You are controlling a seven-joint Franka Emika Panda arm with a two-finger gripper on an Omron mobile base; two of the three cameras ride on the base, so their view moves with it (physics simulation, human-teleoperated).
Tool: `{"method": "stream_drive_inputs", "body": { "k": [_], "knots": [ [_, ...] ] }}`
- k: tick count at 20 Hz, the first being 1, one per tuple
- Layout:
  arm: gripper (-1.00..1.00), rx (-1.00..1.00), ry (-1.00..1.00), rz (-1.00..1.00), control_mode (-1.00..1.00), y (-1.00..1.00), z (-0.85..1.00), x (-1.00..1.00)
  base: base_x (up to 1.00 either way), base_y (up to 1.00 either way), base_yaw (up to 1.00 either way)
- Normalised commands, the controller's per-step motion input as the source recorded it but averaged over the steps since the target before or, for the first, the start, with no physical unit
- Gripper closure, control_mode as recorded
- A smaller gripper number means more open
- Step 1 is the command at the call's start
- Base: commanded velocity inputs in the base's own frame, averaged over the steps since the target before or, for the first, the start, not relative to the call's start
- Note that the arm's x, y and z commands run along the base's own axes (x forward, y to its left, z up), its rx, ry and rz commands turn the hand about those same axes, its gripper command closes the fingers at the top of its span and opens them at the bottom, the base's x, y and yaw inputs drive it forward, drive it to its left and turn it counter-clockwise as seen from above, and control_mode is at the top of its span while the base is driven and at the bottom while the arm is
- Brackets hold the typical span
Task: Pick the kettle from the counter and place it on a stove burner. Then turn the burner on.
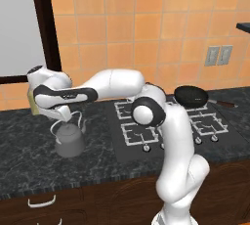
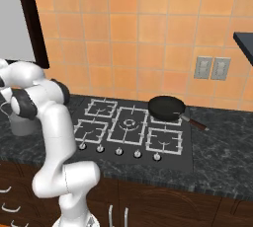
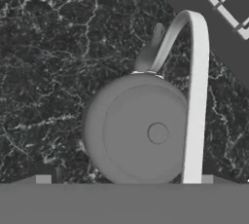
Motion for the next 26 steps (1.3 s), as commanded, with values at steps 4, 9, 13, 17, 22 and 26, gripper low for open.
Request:
{"method": "stream_drive_inputs", "body": {
  "k": [4, 9, 13, 17, 22, 26],
  "knots": [
    [-1.0, 0.0, -0.1, 0.0, -1.0, -0.15, -0.1, 0.0, 0.0, 0.0, 0.0],
    [-1.0, 0.0, -0.05, 0.0, -1.0, -0.1, 0.0, 0.0, 0.0, 0.0, 0.0],
    [-1.0, 0.0, -0.03, 0.0, -1.0, -0.06, 0.0, 0.0, 0.0, 0.0, 0.0],
    [-1.0, 0.0, -0.05, 0.0, -1.0, -0.01, 0.0, 0.0, 0.0, 0.0, 0.0],
    [-1.0, 0.0, -0.05, 0.0, -1.0, 0.0, 0.07, 0.0, 0.0, 0.0, 0.0],
    [-1.0, 0.0, -0.01, -0.02, -1.0, 0.0, 0.18, 0.0, 0.0, 0.0, 0.0]
  ]
}}
